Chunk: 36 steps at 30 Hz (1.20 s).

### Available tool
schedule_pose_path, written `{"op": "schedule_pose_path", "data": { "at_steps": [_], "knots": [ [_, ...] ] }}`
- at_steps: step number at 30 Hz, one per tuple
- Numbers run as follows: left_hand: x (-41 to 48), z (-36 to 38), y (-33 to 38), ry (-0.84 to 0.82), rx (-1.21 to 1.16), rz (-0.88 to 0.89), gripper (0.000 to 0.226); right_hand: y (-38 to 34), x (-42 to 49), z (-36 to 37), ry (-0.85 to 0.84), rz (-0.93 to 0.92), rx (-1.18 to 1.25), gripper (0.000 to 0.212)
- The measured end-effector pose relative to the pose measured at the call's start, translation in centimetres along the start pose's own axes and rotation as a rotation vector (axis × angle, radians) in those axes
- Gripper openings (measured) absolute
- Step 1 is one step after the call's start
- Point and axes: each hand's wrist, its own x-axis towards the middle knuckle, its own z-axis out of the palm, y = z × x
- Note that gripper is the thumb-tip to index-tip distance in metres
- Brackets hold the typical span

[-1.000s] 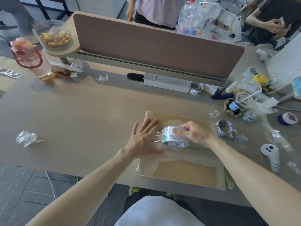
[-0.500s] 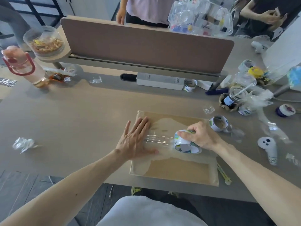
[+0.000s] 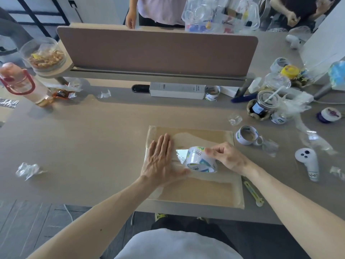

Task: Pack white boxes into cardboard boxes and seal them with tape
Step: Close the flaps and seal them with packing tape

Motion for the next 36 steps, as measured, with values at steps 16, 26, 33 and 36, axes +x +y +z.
{"op": "schedule_pose_path", "data": {
  "at_steps": [16, 26, 33, 36],
  "knots": [
    [0.8, 0.4, 5.4, -0.083, 0.034, 0.062, 0.13, 2.6, -2.3, -5.5, 0.184, -0.001, -0.116, 0.067],
    [1.3, 1.5, 6.1, -0.047, 0.108, 0.059, 0.122, 4.6, -4.2, -6.7, 0.067, -0.01, 0.115, 0.065],
    [1.2, 1.1, 6.3, -0.04, 0.116, 0.048, 0.122, 7.0, -5.0, -8.9, 0.169, 0.053, -0.186, 0.067],
    [1.1, 1.1, 6.3, -0.05, 0.132, 0.039, 0.122, 8.3, -4.6, -8.8, 0.189, 0.084, -0.268, 0.069]
  ]
}}
